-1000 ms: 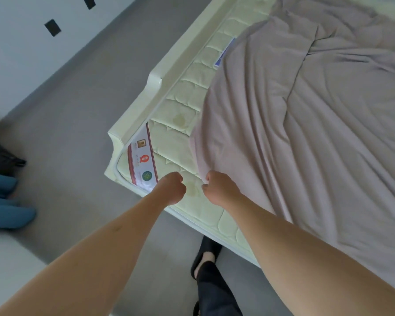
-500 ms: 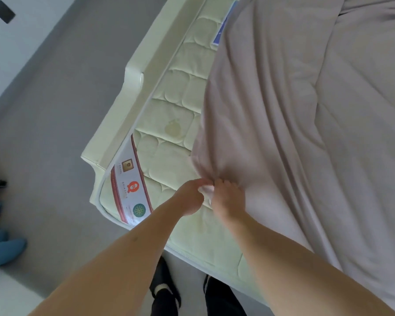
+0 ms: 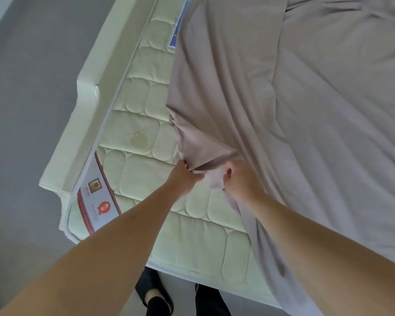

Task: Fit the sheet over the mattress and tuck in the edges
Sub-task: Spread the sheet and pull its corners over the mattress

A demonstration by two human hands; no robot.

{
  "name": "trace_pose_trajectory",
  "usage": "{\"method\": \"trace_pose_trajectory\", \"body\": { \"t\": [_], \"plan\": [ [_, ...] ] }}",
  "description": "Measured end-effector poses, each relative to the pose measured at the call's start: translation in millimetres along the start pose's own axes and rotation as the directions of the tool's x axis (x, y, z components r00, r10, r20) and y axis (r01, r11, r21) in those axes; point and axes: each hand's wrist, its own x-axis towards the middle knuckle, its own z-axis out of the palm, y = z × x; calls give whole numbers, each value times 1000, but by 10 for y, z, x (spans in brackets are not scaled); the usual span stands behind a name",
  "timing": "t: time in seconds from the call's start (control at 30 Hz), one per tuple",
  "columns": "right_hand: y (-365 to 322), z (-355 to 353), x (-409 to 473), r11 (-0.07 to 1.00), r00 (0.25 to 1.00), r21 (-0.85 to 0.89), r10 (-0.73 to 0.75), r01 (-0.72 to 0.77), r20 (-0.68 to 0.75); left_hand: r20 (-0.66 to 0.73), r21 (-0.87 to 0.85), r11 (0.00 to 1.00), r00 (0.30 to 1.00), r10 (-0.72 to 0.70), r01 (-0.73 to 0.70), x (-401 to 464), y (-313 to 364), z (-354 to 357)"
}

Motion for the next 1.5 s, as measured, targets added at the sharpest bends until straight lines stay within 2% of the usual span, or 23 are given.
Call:
{"method": "trace_pose_trajectory", "body": {
  "t": [0.07, 0.13, 0.23, 0.3, 0.33, 0.37, 0.4, 0.43, 0.5, 0.53, 0.6, 0.67, 0.77, 0.83, 0.93, 1.0, 1.1, 1.2, 1.3, 1.37, 1.43, 1.5],
  "plan": [
    [-12, 151, -68, 995, 987, -98, 33, -17, 159, -10, -111, 994, 1000, -7, 6, 62, 126, 81],
    [-5, 265, -106, 965, 978, -261, 62, -8, 199, -64, -136, 991, 998, -17, 8, 159, 204, 106],
    [7, 335, -136, 904, 975, -425, 138, -53, 174, -17, -127, 988, 996, 87, -88, 99, 393, 48],
    [51, 299, -120, 899, 984, -435, 120, -53, 128, 65, -217, 966, 985, 157, -140, -21, 543, -35],
    [75, 249, -103, 909, 986, -410, 128, -74, 104, 61, -236, 961, 985, 162, -144, -40, 586, -90],
    [98, 183, -77, 919, 985, -378, 154, -115, 74, 8, -213, 966, 989, 151, -146, -21, 606, -152],
    [124, 106, -62, 923, 982, -350, 186, -161, 38, -82, -104, 986, 989, 123, -131, 35, 574, -214],
    [134, 32, -48, 928, 978, -317, 208, -196, 6, -170, 73, 993, 980, 100, -89, 104, 516, -271],
    [128, -32, -14, 939, 984, -294, 172, -179, -50, -223, 373, 927, 973, 54, 35, 172, 355, -315],
    [91, -37, -9, 947, 991, -294, 118, -131, -62, -213, 418, 906, 977, 19, 74, 198, 272, -298],
    [-7, 17, -8, 959, 998, -285, -29, 10, -61, -198, 402, 911, 980, -13, 93, 290, 126, -227],
    [-103, 74, -33, 967, 992, -222, -129, 128, 13, -185, 414, 909, 982, 28, 52, 378, 87, -148],
    [-164, 258, -91, 967, 973, -171, -160, 189, 169, -162, 403, 915, 983, 89, -16, 444, 144, -46],
    [-167, 384, -158, 967, 966, -168, -155, 191, 206, -124, 401, 915, 987, 98, -41, 431, 224, -62],
    [-162, 498, -307, 953, 979, -249, -137, 172, 152, -141, 303, 952, 987, 76, -30, 328, 367, -235],
    [-243, 509, -351, 924, 986, -346, -138, 162, 94, -233, 220, 975, 969, 85, -32, 133, 466, -502],
    [-536, 523, -401, 889, 984, -422, -171, 177, 51, -413, 114, 991, 904, 109, -67, -243, 531, -1046],
    [-961, 573, -451, 893, 986, -423, -167, 154, 7, -512, -167, 975, 858, 43, -148, -515, 490, -1561],
    [-1485, 691, -459, 920, 985, -365, -170, 142, -45, -514, -387, 902, 857, -41, -189, -791, 337, -1981],
    [-1805, 748, -449, 943, 992, -307, -126, 129, 29, -532, -417, 888, 845, -66, -194, -930, 162, -2200],
    [-2181, 879, -545, 954, 984, -273, -85, 127, 160, -584, -392, 902, 807, -93, -179, -1083, -147, -2515],
    [-2465, 1055, -724, 958, 974, -251, -91, 142, 206, -628, -361, 924, 765, -143, -124, -1219, -503, -2777]
  ]
}}
